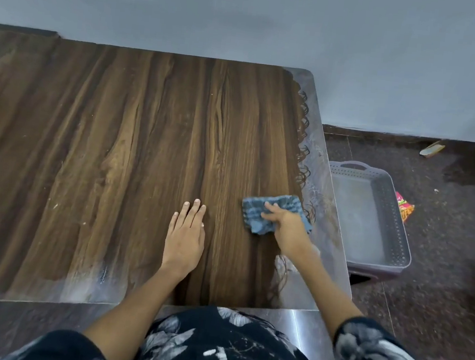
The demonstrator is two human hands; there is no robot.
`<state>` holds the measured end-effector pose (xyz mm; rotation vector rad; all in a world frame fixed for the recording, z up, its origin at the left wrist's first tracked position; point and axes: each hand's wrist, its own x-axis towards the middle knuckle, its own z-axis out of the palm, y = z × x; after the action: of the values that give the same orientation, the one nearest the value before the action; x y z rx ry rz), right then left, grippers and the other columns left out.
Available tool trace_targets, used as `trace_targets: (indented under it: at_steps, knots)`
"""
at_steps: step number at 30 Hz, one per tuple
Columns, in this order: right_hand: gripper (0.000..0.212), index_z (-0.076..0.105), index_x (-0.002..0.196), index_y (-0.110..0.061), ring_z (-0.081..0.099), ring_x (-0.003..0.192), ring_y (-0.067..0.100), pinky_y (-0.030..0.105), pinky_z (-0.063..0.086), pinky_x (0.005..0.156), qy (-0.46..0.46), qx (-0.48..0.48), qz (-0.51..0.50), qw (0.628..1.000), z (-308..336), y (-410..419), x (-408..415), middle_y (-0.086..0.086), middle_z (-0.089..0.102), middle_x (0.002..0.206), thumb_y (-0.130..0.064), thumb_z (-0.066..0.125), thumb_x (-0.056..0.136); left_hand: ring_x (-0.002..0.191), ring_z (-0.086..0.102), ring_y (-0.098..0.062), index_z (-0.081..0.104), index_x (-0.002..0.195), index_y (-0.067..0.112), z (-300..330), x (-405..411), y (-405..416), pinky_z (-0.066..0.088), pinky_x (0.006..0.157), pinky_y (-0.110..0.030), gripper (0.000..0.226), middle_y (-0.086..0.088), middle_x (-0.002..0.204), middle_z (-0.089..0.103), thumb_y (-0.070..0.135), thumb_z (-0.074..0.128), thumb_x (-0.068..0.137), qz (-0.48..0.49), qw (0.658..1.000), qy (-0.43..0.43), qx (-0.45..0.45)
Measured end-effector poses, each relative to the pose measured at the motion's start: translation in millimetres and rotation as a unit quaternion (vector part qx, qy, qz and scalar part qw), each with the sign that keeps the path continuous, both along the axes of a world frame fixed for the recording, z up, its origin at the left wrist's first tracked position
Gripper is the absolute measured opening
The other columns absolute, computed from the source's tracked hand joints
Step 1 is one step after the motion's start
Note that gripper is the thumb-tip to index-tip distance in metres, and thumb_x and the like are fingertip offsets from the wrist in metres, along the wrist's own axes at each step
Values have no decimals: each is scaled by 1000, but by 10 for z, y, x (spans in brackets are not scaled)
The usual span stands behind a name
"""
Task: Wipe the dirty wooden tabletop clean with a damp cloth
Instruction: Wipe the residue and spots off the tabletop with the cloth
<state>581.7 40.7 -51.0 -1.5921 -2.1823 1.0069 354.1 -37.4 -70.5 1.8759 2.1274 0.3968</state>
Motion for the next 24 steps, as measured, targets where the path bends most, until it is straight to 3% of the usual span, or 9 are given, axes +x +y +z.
trace_targets:
  at_steps: [3,5,8,10,14,18,20,22,24]
  knots:
    - [37,55,120,2,32,135,26,19,12,111,-12,3,-57,998,-10,-93,-372,13,40,142,12,43,87,143,15,-19,32,142,12,-21,-10,-163,7,115,-34,43,-3,153,25,16,31,99,-15,1000,2,1]
    - [39,55,122,0,30,136,23,16,9,110,-6,1,-9,1000,-3,-331,-502,11,38,143,11,40,88,143,16,-20,34,142,12,-38,-22,-230,10,115,-36,43,-3,152,26,16,33,98,-19,1000,1,-2]
    - [48,56,123,-7,28,136,15,26,16,115,-23,11,88,996,2,-861,-431,3,38,144,14,38,84,143,15,-20,32,143,12,-30,-43,-311,10,116,-37,44,-3,153,24,16,32,99,-32,999,0,-9]
    - [56,56,123,-9,25,133,7,25,17,115,-29,28,116,992,25,-1150,-236,-1,39,143,18,38,78,143,14,-20,31,143,13,-19,-57,-383,9,116,-36,44,-3,153,23,17,31,99,-40,999,-1,-10]
    - [55,59,119,-7,27,130,8,32,25,114,-42,24,58,997,92,-1174,205,3,44,139,20,42,74,143,16,-20,33,142,13,-10,-82,-547,10,115,-36,43,-3,152,26,16,32,99,-55,998,3,-5]
    - [43,61,115,0,37,132,25,19,21,109,-42,14,-58,997,60,-914,132,12,49,135,17,45,79,143,16,-21,33,142,12,-10,-85,-643,11,115,-37,43,-3,152,26,16,32,99,-55,998,1,-5]
    - [41,60,117,-1,35,134,24,23,21,111,-50,23,-110,992,24,-868,-102,9,45,139,15,45,81,143,13,-20,31,143,13,-3,-74,-673,8,116,-36,44,-2,153,24,16,30,100,-52,999,0,-9]
    - [45,58,121,-4,30,136,21,27,18,114,-54,29,-103,993,-30,-952,-343,5,40,143,15,43,83,143,13,-20,30,143,13,0,-67,-699,8,116,-36,44,-2,153,23,16,30,100,-50,999,-4,-9]
    - [50,57,122,-7,27,137,19,28,16,116,-57,30,-32,997,-83,-1167,-479,3,38,144,17,42,81,144,12,-20,30,143,13,-7,-67,-710,8,116,-37,44,-2,154,23,15,30,99,-50,999,-8,-10]
